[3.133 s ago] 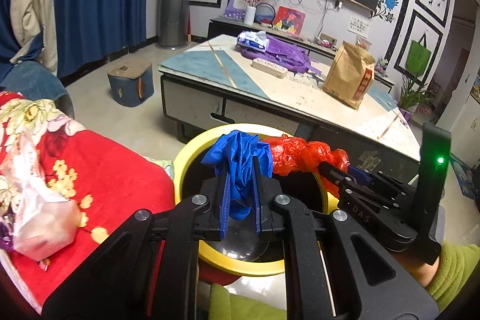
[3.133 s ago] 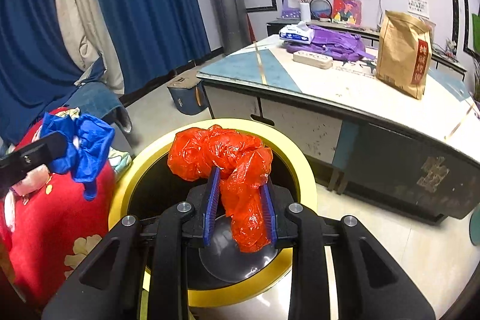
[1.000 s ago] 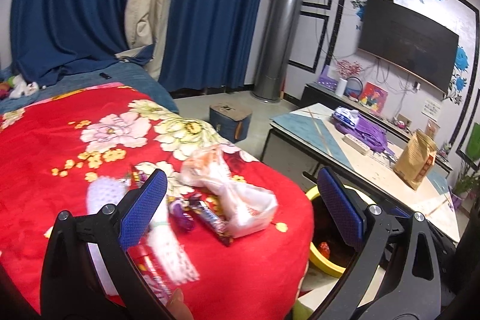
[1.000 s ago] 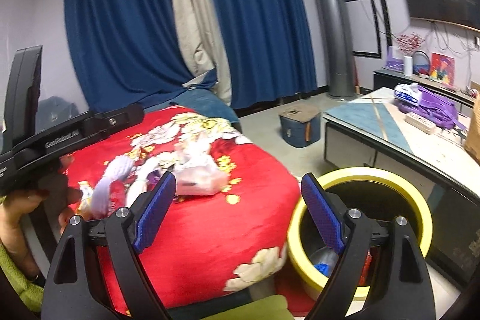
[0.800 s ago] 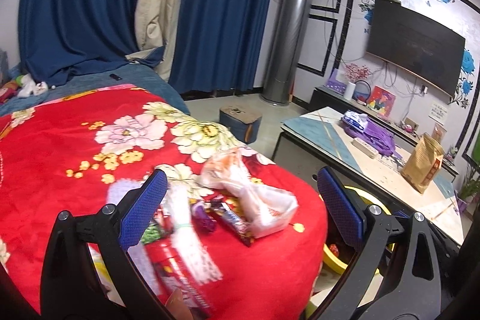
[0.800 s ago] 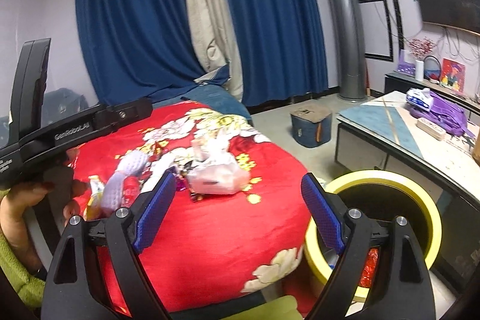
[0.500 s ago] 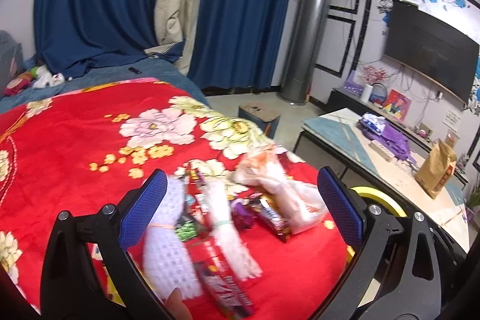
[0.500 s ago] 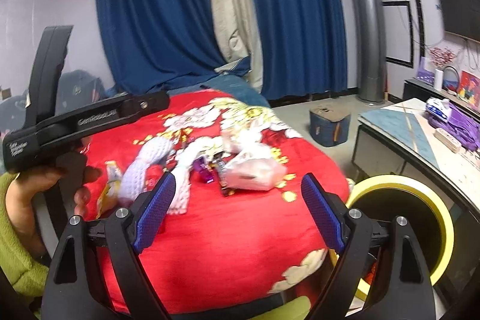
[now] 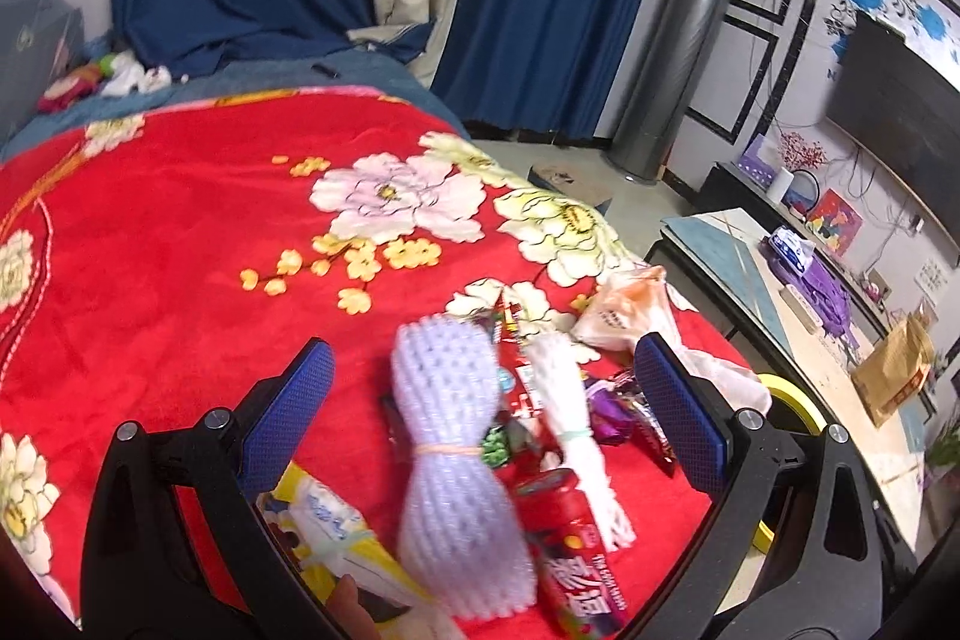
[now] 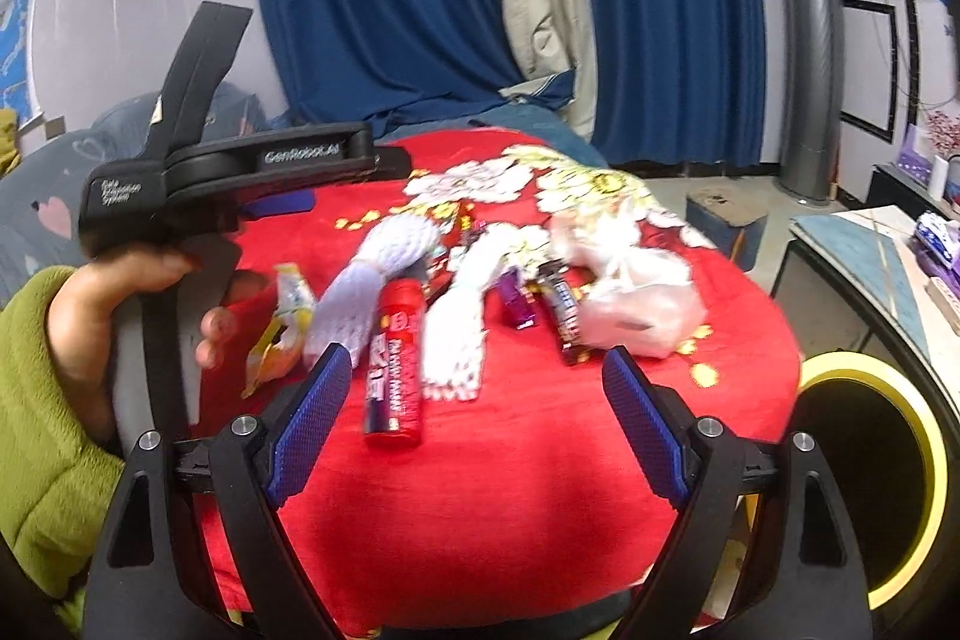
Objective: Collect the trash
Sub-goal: 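Grasp the white foam net with the left tool while the right tool grasps the red candy tube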
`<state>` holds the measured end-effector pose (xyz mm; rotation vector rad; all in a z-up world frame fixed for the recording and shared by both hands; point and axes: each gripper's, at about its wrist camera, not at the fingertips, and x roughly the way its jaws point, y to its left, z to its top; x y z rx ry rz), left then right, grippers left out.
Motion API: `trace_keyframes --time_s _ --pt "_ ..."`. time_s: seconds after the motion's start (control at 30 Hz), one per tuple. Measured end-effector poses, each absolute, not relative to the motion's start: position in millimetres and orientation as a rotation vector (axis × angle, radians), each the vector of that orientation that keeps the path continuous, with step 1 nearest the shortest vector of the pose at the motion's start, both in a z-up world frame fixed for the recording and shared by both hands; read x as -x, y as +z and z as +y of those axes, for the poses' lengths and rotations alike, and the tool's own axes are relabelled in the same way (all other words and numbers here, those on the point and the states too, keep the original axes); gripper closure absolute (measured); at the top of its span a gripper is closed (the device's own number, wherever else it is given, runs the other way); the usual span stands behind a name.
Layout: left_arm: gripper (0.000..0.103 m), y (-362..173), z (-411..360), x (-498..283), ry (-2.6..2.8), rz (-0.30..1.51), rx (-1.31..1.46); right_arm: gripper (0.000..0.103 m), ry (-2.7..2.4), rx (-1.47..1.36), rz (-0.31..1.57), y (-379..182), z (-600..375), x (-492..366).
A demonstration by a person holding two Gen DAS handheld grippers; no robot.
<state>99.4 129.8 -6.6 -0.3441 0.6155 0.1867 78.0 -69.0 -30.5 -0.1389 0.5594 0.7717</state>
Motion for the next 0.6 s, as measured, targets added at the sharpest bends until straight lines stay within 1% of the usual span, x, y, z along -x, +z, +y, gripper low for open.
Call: trace_keyframes --time_s 0.1,0.17,0.23,0.3,0.33,0.37,0.4,0.47,0.57,0.6 --pt "0.011 -12.4 138.8 -101.5 0.163 0.637 0.384 0.022 0.797 0.132 0.605 -36.4 -59.0 -81.0" --pt "0.012 -19.0 145.2 -103.2 0.137 0.660 0.426 0.028 0.817 0.130 0.639 -40.3 -51.9 -83.7" --pt "0.019 -25.2 149.2 -105.2 0.125 0.681 0.448 0.031 0.840 0.143 0.669 -45.6 -41.1 -85.7" --pt "0.028 -29.7 151.0 -106.2 0.115 0.700 0.461 0.038 0.856 0.137 0.701 -50.6 -35.2 -88.1" --pt "0.030 -31.0 150.6 -106.7 0.107 0.709 0.467 0.040 0.866 0.137 0.722 -54.3 -30.5 -90.2" --pt "0.033 -32.4 149.9 -107.8 0.100 0.718 0.469 0.044 0.870 0.141 0.736 -57.4 -27.0 -91.4" --pt "0.034 -33.5 149.3 -108.7 0.094 0.723 0.470 0.050 0.879 0.142 0.758 -61.5 -22.6 -92.7" --pt "0.034 -36.4 145.8 -110.4 0.076 0.738 0.469 0.056 0.890 0.142 0.791 -67.2 -16.8 -94.0" --pt "0.035 -43.1 142.5 -113.2 0.068 0.759 0.465 0.058 0.886 0.148 0.822 -75.7 -9.0 -95.6" --pt "0.036 -44.6 141.9 -113.3 0.072 0.764 0.460 0.061 0.886 0.148 0.833 -78.0 -7.9 -96.0"
